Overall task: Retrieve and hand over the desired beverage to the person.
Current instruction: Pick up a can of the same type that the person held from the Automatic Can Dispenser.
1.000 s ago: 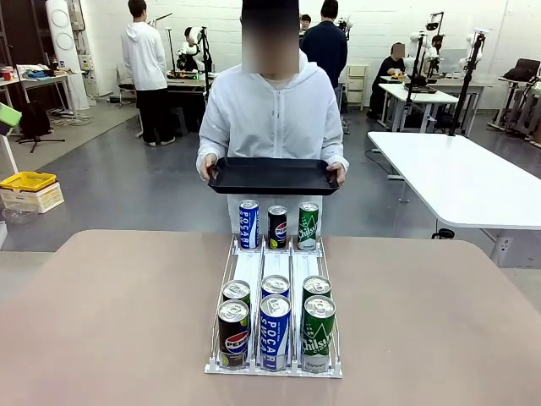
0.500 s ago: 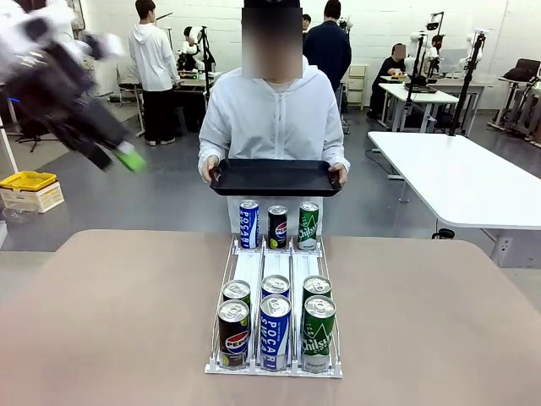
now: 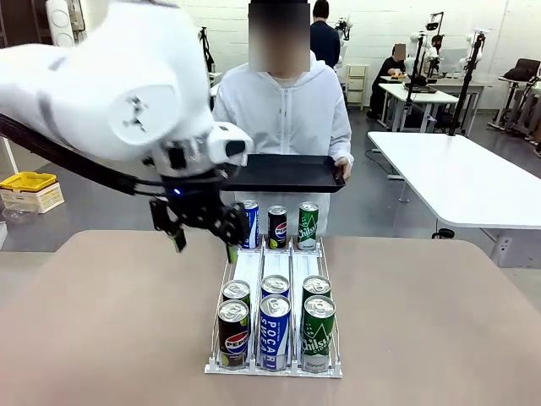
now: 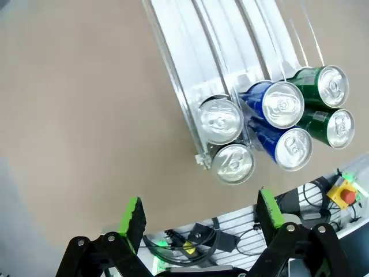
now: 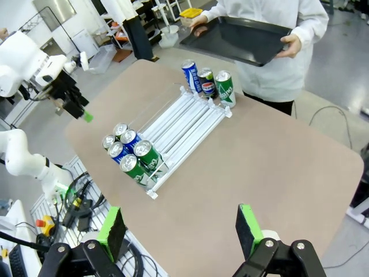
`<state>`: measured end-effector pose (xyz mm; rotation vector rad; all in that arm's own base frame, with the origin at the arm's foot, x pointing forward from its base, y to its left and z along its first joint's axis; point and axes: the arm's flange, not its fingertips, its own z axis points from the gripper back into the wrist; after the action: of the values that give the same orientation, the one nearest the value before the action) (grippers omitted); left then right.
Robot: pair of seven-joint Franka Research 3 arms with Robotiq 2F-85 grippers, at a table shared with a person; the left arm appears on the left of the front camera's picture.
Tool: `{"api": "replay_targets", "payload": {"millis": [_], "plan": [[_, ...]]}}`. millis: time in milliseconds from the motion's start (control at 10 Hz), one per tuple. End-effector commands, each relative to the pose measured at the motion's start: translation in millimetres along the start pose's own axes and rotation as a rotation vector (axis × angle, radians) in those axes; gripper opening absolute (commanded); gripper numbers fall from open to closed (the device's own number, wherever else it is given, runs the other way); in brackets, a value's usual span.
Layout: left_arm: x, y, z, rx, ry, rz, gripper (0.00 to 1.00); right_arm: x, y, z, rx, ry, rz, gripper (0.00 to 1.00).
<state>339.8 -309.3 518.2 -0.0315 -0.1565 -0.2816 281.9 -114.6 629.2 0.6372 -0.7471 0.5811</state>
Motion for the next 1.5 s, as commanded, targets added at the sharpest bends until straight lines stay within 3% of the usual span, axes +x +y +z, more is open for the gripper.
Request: {"api": "replay_targets", "payload": {"millis": [0, 100, 200, 1100, 1400], "plan": [[13, -12, 4, -0.017, 0.006, 0.0, 1.0, 1, -2, 0, 0.029, -0.023, 0.012, 1.0], [14, -9, 8, -0.065, 0.041, -0.012, 1.0, 1, -2, 0, 0.029, -0.023, 0.012, 1.0], [3, -12, -8, -0.004, 0.018, -0.001, 1.0, 1, -2, 0, 0.029, -0.023, 0.012, 1.0], [8, -14, -7, -0.028, 0.033, -0.007, 1.0, 1, -2, 0, 0.029, -0.023, 0.012, 1.0], [12, -66, -33, 0.026, 0.044, 0.114, 1.0, 1, -2, 0, 0.029, -0.023, 0.012, 1.0]]}}
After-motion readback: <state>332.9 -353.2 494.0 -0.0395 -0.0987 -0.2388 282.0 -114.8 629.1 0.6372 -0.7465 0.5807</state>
